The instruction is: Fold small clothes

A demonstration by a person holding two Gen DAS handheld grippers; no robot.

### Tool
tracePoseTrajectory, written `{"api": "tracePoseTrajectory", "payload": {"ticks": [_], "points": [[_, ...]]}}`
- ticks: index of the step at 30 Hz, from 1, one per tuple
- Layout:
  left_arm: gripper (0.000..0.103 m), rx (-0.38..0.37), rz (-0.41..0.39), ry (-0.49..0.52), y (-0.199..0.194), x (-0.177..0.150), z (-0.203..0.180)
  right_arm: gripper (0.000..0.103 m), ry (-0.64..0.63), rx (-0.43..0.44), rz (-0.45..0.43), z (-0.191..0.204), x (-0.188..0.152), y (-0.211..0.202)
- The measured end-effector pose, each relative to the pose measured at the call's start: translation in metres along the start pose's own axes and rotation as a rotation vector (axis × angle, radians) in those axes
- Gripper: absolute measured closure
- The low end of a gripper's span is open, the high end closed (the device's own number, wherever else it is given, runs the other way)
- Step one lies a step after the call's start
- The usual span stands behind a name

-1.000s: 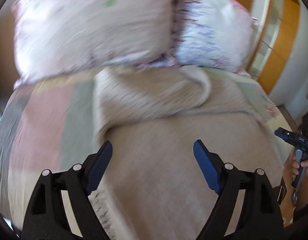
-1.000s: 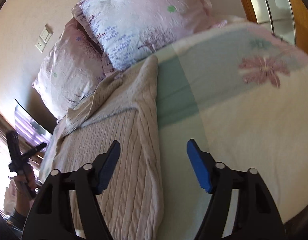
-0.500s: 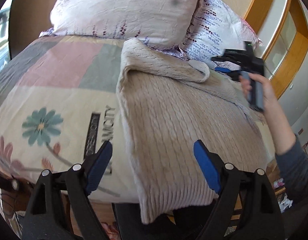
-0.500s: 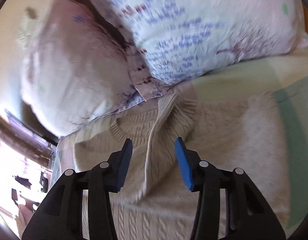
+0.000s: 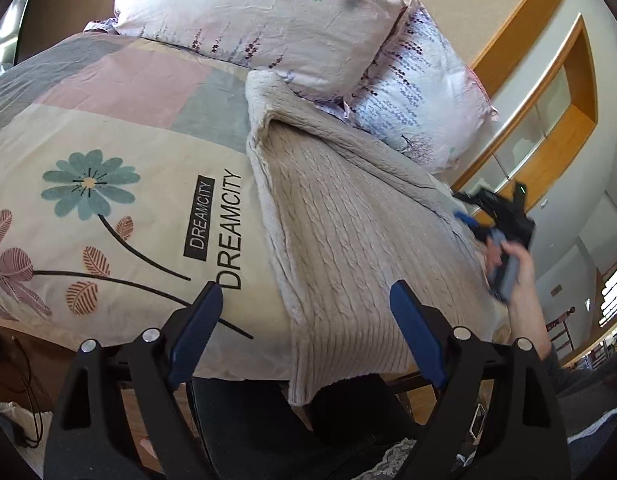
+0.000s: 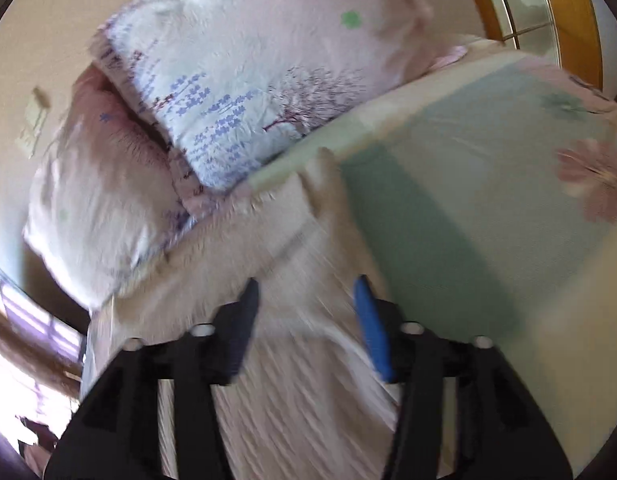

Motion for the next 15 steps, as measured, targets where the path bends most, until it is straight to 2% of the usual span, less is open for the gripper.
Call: {"api": "tracePoseTrajectory", "payload": {"ticks": [1, 5, 6, 8, 10, 13, 14, 15], "points": [[0.018, -0.020, 0.000, -0.002, -0.001, -0.002, -0.001, 0.046, -0.009, 0.009, 0.022, -0.015, -0.016, -0.024], [0.018, -0.079, 0.015, -0.024, -0.001, -0.013, -0.004, 0.048, 0.040, 0.054, 0.131, -0.058, -0.069, -0.069], [0.018, -0.080, 0.014, -0.023, -0.001, -0.015, -0.006, 0.056, 0.056, 0.083, 0.163, -0.065, -0.082, -0.077], [0.020, -0.107, 0.030, -0.041, 0.003, -0.020, -0.011, 0.062, 0.064, 0.159, 0.201, -0.068, -0.102, -0.090], [0.031, -0.121, 0.043, -0.067, 0.005, -0.026, -0.015, 0.069, 0.083, 0.281, 0.273, -0.065, -0.125, -0.097], [0.043, -0.096, 0.036, -0.087, 0.008, -0.032, -0.019, 0.087, 0.086, 0.383, 0.308, -0.058, -0.147, -0.104], [0.045, -0.083, 0.033, -0.095, 0.009, -0.033, -0.019, 0.091, 0.093, 0.424, 0.319, -0.057, -0.152, -0.105], [0.052, -0.072, 0.034, -0.099, 0.010, -0.033, -0.019, 0.092, 0.104, 0.454, 0.323, -0.057, -0.156, -0.105]]}}
Point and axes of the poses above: each gripper's, at about its wrist camera, not at the fingertips, and y roughly the way its jaws point, z to its left, x to its top, the point moved 3 cm from there along y, roughly the way its jaws point, and after that the axes turned 4 degrees about -y, right-handed, at the moved point
